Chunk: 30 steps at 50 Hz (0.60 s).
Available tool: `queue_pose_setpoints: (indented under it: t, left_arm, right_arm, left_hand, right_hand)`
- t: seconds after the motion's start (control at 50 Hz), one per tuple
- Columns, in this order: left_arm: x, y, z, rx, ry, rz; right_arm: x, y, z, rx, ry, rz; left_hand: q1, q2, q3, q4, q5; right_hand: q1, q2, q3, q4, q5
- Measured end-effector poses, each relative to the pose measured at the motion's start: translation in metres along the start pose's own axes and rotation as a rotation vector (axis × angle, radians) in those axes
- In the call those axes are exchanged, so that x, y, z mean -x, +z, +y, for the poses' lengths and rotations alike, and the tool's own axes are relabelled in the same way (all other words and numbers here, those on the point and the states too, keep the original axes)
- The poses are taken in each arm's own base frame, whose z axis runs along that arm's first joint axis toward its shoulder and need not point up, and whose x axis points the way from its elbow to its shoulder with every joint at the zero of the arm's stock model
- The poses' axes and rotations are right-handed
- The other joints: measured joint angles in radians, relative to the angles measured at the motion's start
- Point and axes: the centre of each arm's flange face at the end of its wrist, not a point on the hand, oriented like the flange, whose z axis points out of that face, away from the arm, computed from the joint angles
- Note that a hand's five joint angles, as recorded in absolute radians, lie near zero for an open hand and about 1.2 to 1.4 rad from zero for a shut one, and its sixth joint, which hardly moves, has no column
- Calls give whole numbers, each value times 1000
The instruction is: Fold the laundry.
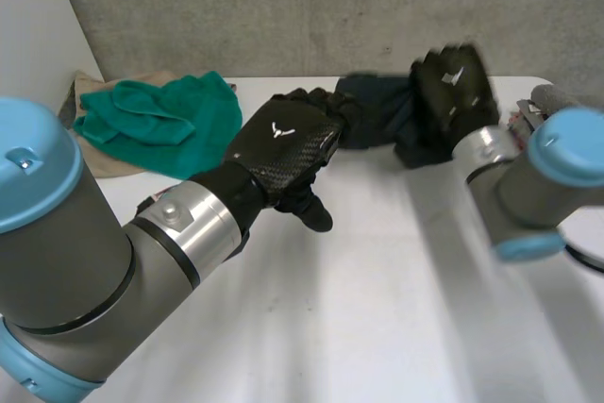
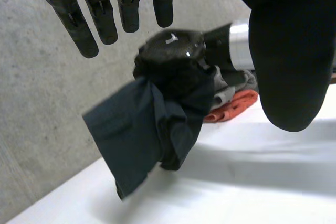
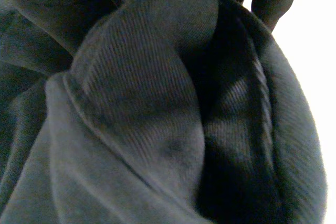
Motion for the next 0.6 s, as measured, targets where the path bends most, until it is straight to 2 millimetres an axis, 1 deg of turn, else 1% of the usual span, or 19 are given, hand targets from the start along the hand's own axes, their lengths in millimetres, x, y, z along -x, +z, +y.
queue_pose_setpoints:
  t: [0.02,0.06,0.08,0.16,0.22,0.26,0.32,0.36,0.4,0.42,0.46,0.52,0.54,0.56,0.6]
  left_arm:
    - [0,0,-2,-6,2,0]
    - [0,1,-6,-20,6,3]
    - [-1,2,-7,-25,8,5]
    - [-5,3,-13,-51,15,35]
    - [-10,4,-16,-71,21,68]
    - [-12,5,-19,-84,24,87]
    - [-14,5,-20,-94,26,101]
    - [-14,6,-21,-99,27,106]
    - [-14,6,-22,-101,28,108]
    - [-14,6,-22,-102,28,108]
    - [-14,7,-21,-101,28,108]
    - [-14,7,-19,-97,27,108]
    - [-14,8,-19,-96,27,108]
    - [-14,8,-18,-94,27,107]
    - [-14,8,-17,-92,26,107]
  right_arm:
    - [-8,5,-3,-20,-6,5]
    - [-31,18,-9,-69,-25,25]
    - [-40,22,-10,-83,-33,35]
    - [-88,41,-12,-140,-66,92]
    - [-129,51,-8,-174,-77,138]
    - [-162,55,-2,-195,-70,166]
    - [-197,56,8,-212,-46,183]
    - [-227,55,23,-221,-10,183]
    - [-246,53,37,-226,23,174]
    - [-253,52,44,-228,38,168]
    - [-271,48,68,-228,84,145]
    - [-287,40,109,-214,144,115]
    - [-289,38,118,-209,154,109]
    - [-291,34,136,-198,174,100]
    - [-292,28,157,-183,194,94]
  left_hand:
    - [0,0,0,0,0]
    - [0,0,0,0,0]
    - [0,0,0,0,0]
    - [0,0,0,0,0]
    - [0,0,0,0,0]
    - [0,0,0,0,0]
    - [0,0,0,0,0]
    - [0,0,0,0,0]
    - [0,0,0,0,0]
    - [0,0,0,0,0]
    - [0,0,0,0,0]
    - [0,0,0,0,0]
    - [0,0,0,0,0]
    - [0,0,0,0,0]
    - [0,0,0,0,0]
  right_hand:
    - [0,0,0,0,0]
    - [0,0,0,0,0]
    - [0,0,0,0,0]
    - [0,1,2,5,0]
    - [0,1,3,5,0]
    - [0,1,3,6,0]
    - [0,1,3,11,6]
    - [0,1,3,12,13]
    - [0,1,3,13,14]
    - [0,1,3,14,15]
    - [0,1,3,15,15]
    - [0,1,3,15,15]
    - [0,1,3,15,15]
    - [0,1,3,15,15]
    - [0,1,3,15,15]
